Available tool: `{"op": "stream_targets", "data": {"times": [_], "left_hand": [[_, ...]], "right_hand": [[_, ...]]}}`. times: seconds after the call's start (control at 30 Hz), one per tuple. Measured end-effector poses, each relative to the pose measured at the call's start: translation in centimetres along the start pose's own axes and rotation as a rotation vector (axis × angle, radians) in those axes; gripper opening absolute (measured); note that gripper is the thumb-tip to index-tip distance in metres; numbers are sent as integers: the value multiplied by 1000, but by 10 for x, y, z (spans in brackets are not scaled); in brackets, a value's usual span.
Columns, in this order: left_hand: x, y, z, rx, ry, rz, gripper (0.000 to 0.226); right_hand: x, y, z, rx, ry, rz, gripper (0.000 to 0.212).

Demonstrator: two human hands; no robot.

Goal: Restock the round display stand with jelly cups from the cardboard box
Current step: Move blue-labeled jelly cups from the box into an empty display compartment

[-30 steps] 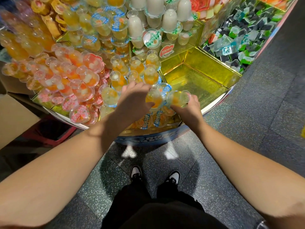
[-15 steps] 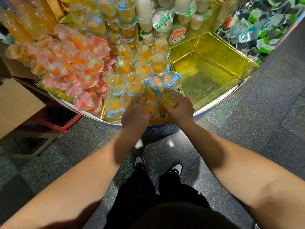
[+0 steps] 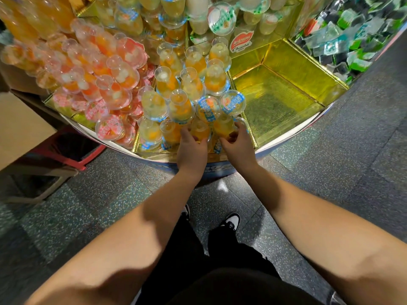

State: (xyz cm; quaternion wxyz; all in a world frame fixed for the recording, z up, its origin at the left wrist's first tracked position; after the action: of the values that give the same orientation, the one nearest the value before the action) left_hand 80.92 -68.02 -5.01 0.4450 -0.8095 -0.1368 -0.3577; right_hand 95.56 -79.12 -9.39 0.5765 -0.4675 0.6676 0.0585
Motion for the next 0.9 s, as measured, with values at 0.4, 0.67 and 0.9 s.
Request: {"op": "stream_targets", "data": {"times": [0.4, 0.67, 0.9], "left_hand": [[-21, 3, 13, 23, -148, -227, 16], [-32, 14, 18, 11, -250, -299, 24], [-30, 11, 17, 72, -228, -277, 20]], "right_hand": [[2, 3, -5, -202, 25, -39, 68], [-1, 5, -8, -271, 56, -51, 73], [-13, 4, -12, -309, 46, -65, 62]]}}
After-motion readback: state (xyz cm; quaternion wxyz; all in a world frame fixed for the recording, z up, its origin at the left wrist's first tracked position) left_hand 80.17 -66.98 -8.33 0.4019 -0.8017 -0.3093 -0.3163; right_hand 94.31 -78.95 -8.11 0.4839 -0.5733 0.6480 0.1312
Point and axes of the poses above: each hand's wrist, its own z-axis towards the middle knuckle, its own y-axis out of the palm, x = y × z, the point moved 10 cm from there along z, towards the middle knuckle, and after that the axes turned 6 degrees about -x, right-handed, at the moved point
